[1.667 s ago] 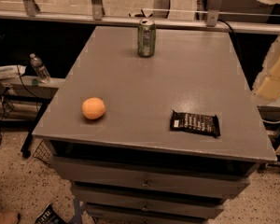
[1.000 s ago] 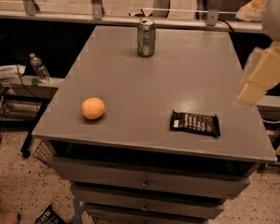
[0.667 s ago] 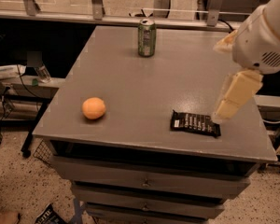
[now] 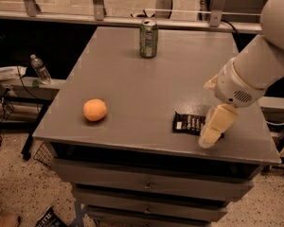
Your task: Move rxbar chocolate near orange
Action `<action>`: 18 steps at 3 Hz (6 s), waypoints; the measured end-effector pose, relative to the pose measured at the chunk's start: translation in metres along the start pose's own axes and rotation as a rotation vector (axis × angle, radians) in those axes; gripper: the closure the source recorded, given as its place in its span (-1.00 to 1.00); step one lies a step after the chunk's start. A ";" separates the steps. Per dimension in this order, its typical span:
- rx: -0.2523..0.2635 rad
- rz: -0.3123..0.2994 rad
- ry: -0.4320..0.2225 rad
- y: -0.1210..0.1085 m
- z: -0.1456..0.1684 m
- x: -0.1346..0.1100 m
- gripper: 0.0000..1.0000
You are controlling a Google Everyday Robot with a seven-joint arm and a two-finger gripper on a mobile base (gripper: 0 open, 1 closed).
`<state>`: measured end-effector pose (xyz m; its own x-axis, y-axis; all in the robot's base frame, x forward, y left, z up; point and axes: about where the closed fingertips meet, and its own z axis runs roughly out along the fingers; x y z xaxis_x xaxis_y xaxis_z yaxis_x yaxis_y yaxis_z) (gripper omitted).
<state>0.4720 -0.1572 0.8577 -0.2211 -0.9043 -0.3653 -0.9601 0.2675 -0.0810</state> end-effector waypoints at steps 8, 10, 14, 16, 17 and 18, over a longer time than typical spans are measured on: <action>0.035 -0.095 -0.059 -0.014 0.016 -0.060 1.00; -0.067 -0.322 -0.029 0.006 0.052 -0.132 1.00; -0.147 -0.395 -0.056 0.002 0.086 -0.169 1.00; -0.154 -0.433 -0.084 0.002 0.087 -0.188 0.67; -0.154 -0.434 -0.083 0.003 0.087 -0.189 0.17; -0.154 -0.436 -0.083 0.004 0.088 -0.189 -0.26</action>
Offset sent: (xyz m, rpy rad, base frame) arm 0.0104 0.0114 -0.0566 0.0098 0.0521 -0.0159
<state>0.5249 0.0443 0.8453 0.2172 -0.8900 -0.4010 -0.9759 -0.1900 -0.1069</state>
